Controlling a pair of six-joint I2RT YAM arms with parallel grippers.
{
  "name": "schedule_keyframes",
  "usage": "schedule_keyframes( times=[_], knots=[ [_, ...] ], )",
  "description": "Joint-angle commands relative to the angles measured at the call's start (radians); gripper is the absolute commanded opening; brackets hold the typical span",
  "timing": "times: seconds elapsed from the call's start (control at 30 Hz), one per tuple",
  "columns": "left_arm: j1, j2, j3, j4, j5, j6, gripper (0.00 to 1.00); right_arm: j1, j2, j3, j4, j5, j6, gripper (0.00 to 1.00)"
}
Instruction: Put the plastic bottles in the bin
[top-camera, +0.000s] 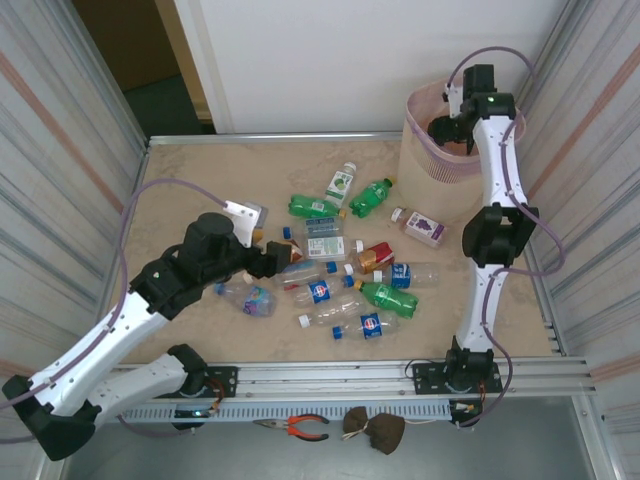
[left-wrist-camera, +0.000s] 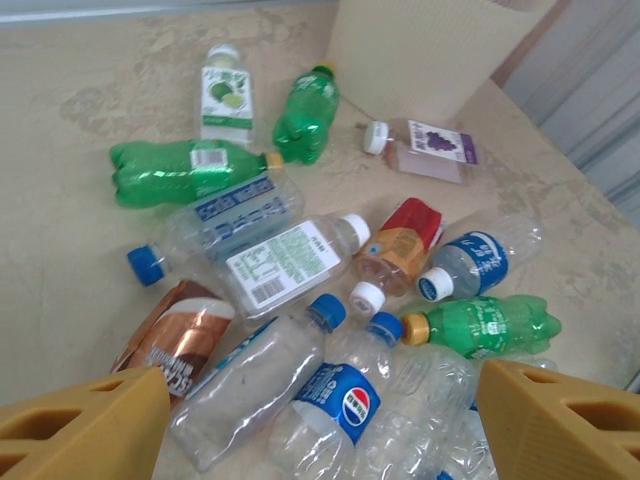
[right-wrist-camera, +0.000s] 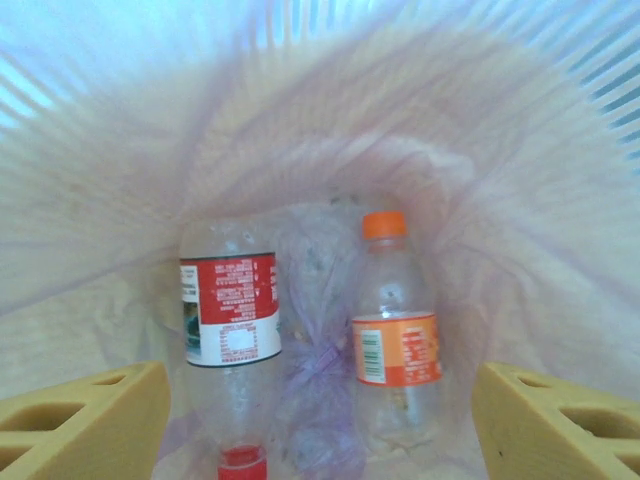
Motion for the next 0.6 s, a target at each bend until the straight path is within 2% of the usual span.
schedule_keyframes(
  times=[0.0, 0.23, 0.43, 0.57],
  knots=[
    [0.028, -0.023, -0.03, -0.067, -0.061, -0.117, 0.81, 0.019, -0.083, 0.028, -0.013, 0.024, -0.013, 0.78],
    [0.099, -0.027, -0.052, -0.228, -0.157, -0.337, 0.81, 0.03, -0.19, 0.009, -0.031, -0.063, 0.018, 0.78],
    [0.104, 0.008, -0.054, -0.398, -0.29, -0.571, 0.79, 0.067, -0.288, -0.061, -0.016, -0.075, 0.023, 0.79],
    [0.108, 0.068, -0.043, -0.523, -0.325, -0.737, 0.78, 0.091, -0.357, -0.143, 0.004, -0.075, 0.022, 0.79]
  ],
)
